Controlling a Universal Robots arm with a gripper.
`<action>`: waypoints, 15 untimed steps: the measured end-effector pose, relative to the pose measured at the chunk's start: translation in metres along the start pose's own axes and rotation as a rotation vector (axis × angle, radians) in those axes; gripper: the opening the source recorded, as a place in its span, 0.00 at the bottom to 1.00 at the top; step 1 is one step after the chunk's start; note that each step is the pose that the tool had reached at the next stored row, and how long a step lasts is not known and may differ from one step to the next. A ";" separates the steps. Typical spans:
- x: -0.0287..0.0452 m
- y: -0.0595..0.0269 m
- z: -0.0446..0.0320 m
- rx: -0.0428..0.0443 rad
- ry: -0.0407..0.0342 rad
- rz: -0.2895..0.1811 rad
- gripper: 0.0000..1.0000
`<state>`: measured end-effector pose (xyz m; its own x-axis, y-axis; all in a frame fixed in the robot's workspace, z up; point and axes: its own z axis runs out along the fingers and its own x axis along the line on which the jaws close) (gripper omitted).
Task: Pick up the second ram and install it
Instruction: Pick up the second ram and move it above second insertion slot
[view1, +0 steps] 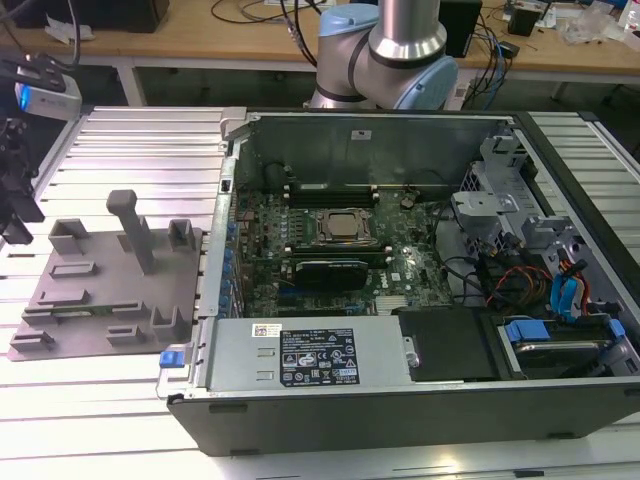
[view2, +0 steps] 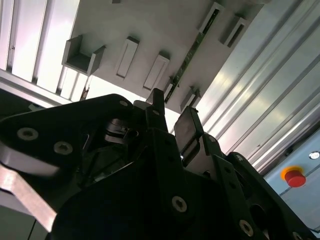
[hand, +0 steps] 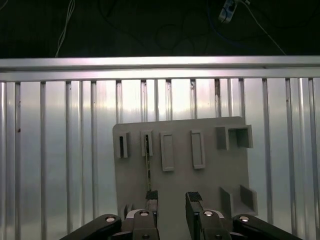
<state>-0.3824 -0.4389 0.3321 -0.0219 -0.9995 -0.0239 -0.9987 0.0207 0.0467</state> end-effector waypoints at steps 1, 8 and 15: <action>0.0000 -0.0001 0.0013 0.0000 0.0000 0.000 0.34; 0.0002 -0.0004 0.0080 0.0000 0.0000 0.000 0.34; 0.0003 -0.0007 0.0142 0.0000 0.0000 0.000 0.34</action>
<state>-0.3823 -0.4389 0.3178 -0.0218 -0.9995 -0.0239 -0.9987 0.0207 0.0467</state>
